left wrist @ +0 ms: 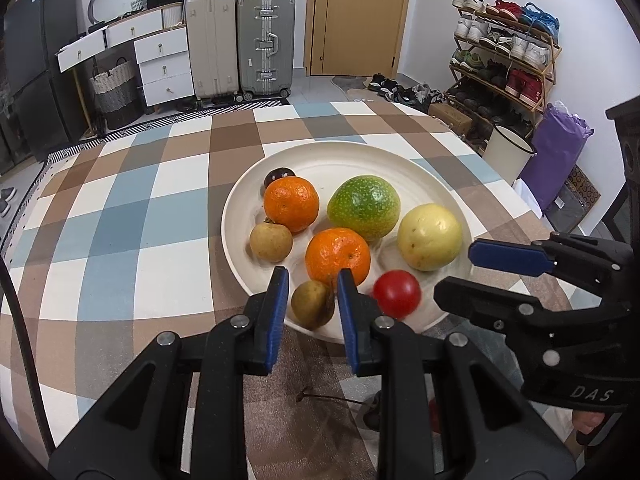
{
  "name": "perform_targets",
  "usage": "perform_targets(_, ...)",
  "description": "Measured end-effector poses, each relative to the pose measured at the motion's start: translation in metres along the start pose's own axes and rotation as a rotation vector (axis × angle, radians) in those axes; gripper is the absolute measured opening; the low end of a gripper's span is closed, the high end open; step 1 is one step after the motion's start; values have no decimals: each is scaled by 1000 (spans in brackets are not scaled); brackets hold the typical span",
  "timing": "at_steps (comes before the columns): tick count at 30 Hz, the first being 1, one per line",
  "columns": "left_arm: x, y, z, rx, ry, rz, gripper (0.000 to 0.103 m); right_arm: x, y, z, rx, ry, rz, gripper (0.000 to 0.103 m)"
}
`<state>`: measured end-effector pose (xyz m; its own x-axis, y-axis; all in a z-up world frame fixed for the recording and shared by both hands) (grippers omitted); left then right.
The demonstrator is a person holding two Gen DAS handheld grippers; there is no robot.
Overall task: Organize fruits
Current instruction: 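Open the right tool to drop the tomato while the left tool releases its fruit onto the plate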
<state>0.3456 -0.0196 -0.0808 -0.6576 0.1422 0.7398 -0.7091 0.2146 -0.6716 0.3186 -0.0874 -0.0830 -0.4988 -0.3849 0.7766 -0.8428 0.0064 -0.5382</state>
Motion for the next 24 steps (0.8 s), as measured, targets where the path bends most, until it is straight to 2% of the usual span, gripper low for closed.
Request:
perform_targets(3, 4, 1, -1, 4, -6, -5, 24, 6, 3, 1, 0, 10, 5, 53)
perform_targets(4, 7, 2, -2, 5, -6, -6, 29, 8, 4, 2, -1, 15, 6, 55)
perform_targets(6, 14, 4, -3, 8, -16, 4, 43, 12, 7, 5, -7, 17, 12, 71)
perform_targets(8, 23, 6, -6, 14, -33, 24, 66, 17, 9, 8, -17, 18, 21, 79)
perform_targets(9, 29, 7, -7, 18, -39, 34, 70, 19, 10, 9, -24, 20, 24, 85)
perform_targets(11, 40, 10, -10, 27, -42, 50, 81, 24, 13, 13, -38, 33, 31, 91)
perform_targets(15, 57, 18, -15, 52, -33, 62, 84, 28, 18, 20, -57, 58, 26, 100)
perform_targets(24, 77, 41, -17, 76, -46, 48, 88, 36, 33, 18, -39, 73, 19, 102)
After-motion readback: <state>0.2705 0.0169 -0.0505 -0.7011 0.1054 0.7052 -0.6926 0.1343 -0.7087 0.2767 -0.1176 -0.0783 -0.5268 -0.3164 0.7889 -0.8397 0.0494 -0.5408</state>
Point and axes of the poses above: each gripper's, at about its wrist camera, not at the fingertips, and x roughly against the way its jaws point, z to its right, y to its underside, the point moved 7 cm from there along -x, roughly the way its jaws point, and after that the axes turned 10 degrees about -x, right-handed, at the moved point
